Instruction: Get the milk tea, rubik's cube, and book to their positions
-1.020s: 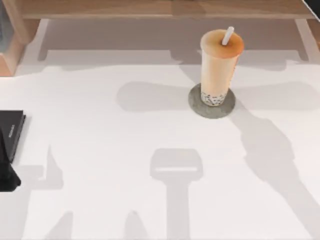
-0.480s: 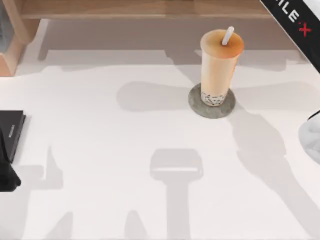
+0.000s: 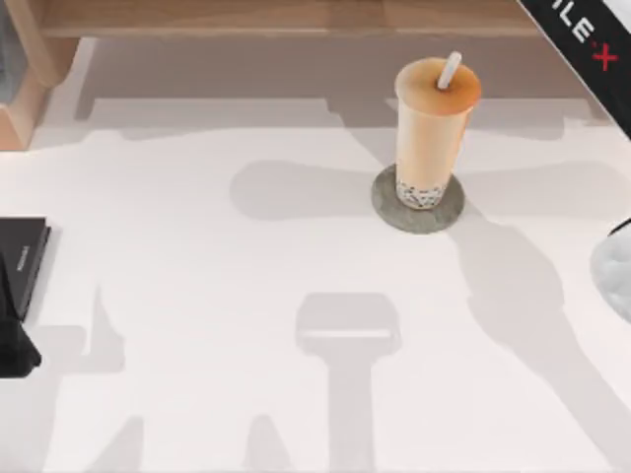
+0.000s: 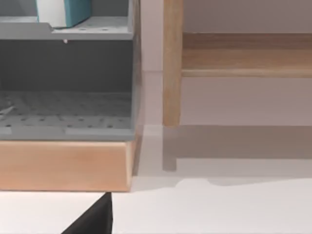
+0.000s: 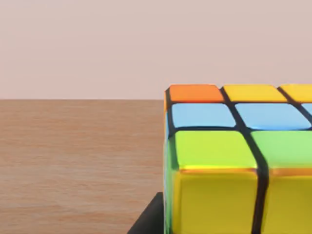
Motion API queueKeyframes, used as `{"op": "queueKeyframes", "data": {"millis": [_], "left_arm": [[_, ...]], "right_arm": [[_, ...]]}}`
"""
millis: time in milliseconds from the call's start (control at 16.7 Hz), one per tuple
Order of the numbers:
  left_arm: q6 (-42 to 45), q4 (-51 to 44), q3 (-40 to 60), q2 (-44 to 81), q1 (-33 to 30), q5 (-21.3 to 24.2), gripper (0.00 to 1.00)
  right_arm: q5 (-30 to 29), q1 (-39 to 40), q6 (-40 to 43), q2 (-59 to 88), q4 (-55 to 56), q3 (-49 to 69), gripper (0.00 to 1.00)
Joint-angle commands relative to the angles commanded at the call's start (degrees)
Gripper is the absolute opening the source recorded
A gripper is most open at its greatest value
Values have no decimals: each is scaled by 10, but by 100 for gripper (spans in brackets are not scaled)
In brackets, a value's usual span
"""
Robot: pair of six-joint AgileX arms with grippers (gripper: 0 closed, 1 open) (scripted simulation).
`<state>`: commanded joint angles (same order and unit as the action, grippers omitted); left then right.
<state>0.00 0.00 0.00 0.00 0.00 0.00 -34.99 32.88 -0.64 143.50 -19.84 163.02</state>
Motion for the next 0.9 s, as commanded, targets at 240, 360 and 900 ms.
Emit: {"op": "queueKeyframes", "data": {"millis": [240,360,900], "left_arm": [[0,0,0,0,0,0,100],[0,0,0,0,0,0,100],[0,0,0,0,0,0,100]], "right_arm": [[0,0,0,0,0,0,83],[0,0,0,0,0,0,98],[0,2,0,0,0,0,100]]}}
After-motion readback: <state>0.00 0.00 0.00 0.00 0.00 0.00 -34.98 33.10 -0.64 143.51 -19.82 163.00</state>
